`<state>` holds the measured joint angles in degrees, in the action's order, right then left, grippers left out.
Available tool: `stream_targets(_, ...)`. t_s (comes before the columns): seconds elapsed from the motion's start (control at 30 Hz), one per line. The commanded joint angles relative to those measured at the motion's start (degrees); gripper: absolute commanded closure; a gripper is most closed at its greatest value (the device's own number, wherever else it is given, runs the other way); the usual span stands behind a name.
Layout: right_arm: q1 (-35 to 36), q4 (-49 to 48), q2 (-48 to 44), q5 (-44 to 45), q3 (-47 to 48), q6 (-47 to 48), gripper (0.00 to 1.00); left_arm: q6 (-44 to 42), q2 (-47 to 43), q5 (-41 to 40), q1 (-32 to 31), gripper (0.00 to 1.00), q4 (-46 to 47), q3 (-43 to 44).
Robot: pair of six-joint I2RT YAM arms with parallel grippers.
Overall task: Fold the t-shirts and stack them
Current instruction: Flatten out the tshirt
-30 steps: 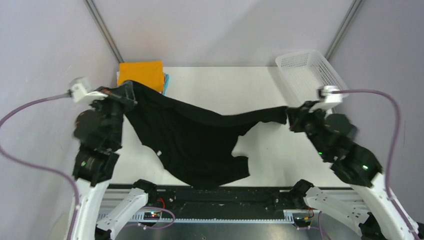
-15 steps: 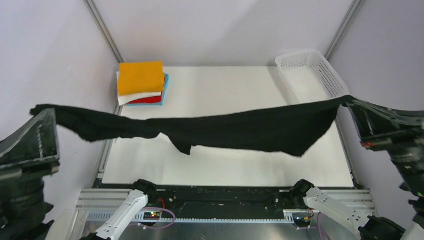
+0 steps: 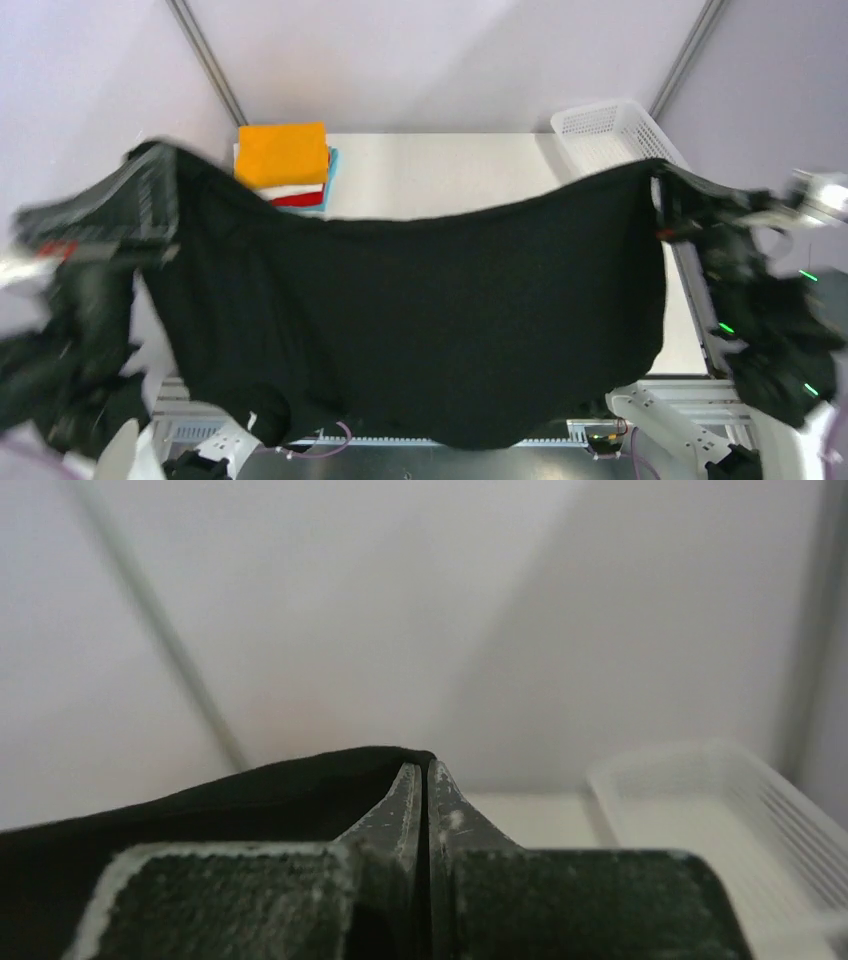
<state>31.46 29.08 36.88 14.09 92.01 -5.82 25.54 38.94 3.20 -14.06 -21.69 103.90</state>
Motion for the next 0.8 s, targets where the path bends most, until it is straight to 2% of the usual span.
stream_targets(0.0,-0.59,-13.15,5.88,23.39,-13.82,4.88,1.0,-7.95,15.75,-4.75,0.44,1.0,0.12,-7.75)
stream_targets(0.03,-0.95,-14.7,8.39,28.33,-17.44,5.41,1.0,-8.88,17.63,-5.47,0.44,1.0,0.63,-10.4)
stream_targets(0.1,-4.68,-18.39,12.74,30.43,-22.11,4.39,1.0,-11.05,25.55,-9.18,0.36,1.0,3.0,-14.77)
stream_targets(0.17,-9.46,-20.78,18.16,26.05,-26.24,0.28,1.0,-12.26,33.65,-13.82,0.47,1.0,5.94,-17.8)
stream_targets(0.2,-10.97,-22.85,20.26,21.19,-27.53,-2.92,1.0,-13.17,36.64,-15.1,0.45,1.0,7.23,-18.13)
stream_targets(0.3,-17.42,-26.75,32.14,14.63,-31.36,-8.75,0.95,-15.14,53.9,-17.43,0.52,0.99,7.63,-14.46)
stream_targets(0.37,-19.61,-32.25,40.06,9.59,-31.61,-10.18,0.74,-15.51,63.29,-16.37,0.52,0.77,7.36,-10.95)
stream_targets(0.4,-20.72,-33.44,44.89,8.17,-31.14,-10.72,0.7,-15.38,68.29,-16.43,0.48,0.46,7.14,-8.41)
stream_targets(0.43,-21.13,-34.94,46.98,5.52,-30.68,-11.01,0.56,-14.85,70.14,-16.71,0.55,0.26,6.37,-7.2)
stream_targets(0.47,-21.72,-35.04,50.4,4.59,-29.32,-11.12,0.48,-14.57,72.88,-17.39,0.6,0.07,5.94,-5.19)
stream_targets(0.5,-21.84,-34.48,51.67,3.61,-28.67,-11.0,0.32,-14.25,73.7,-17.68,0.61,0.04,5.58,-4.53)
stream_targets(0.53,-21.96,-34.24,53.3,3.6,-27.64,-10.76,0.25,-14.14,74.45,-18.14,0.62,0.01,5.42,-3.6)
stream_targets(0.57,-22.01,-34.0,53.65,3.93,-27.43,-10.14,0.13,-14.12,74.45,-18.27,0.62,0.01,5.3,-3.48)
stream_targets(0.63,-21.99,-33.39,52.98,4.29,-27.26,-9.85,0.02,-13.74,73.69,-18.86,0.56,0.0,5.32,-3.68)
stream_targets(0.77,-21.86,-29.83,49.46,0.54,-27.18,-10.66,0.01,-11.58,69.29,-18.15,0.48,0.0,4.98,-6.8)
